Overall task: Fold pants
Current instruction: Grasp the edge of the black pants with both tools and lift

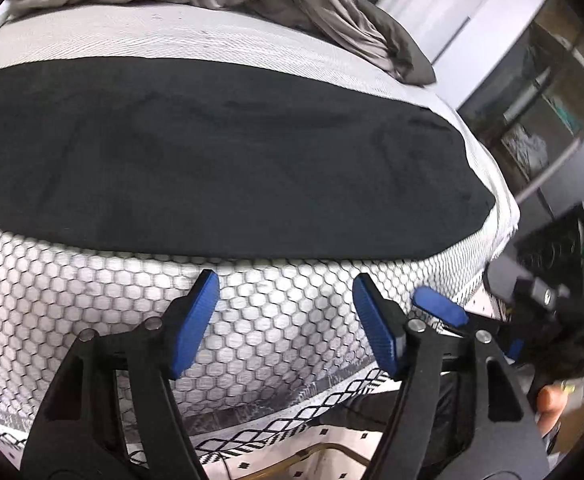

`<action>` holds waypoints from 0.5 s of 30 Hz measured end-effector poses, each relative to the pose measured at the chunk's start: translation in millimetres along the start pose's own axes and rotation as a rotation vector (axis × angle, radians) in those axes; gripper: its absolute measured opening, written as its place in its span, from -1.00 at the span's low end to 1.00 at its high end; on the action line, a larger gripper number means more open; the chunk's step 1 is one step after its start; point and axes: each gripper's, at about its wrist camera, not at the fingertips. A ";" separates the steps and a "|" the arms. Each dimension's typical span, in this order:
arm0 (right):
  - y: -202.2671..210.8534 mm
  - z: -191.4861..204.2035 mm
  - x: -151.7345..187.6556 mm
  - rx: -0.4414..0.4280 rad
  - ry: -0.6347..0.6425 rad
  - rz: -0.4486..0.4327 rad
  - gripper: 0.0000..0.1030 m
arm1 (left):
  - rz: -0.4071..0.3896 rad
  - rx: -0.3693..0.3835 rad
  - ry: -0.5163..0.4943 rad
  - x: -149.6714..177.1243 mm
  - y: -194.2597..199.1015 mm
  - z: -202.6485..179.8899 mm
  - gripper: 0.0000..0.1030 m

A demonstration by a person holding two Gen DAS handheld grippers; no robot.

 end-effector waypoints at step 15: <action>-19.5 -5.1 -54.4 -0.015 0.000 -0.160 0.78 | -0.053 0.100 0.144 -13.1 -11.3 13.9 0.29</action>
Point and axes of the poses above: each gripper's, at about its wrist camera, not at the fingertips, and y roughly against the way its jaws point, z to its left, x to its underside, and after that the axes turned 3 degrees about y, right-handed
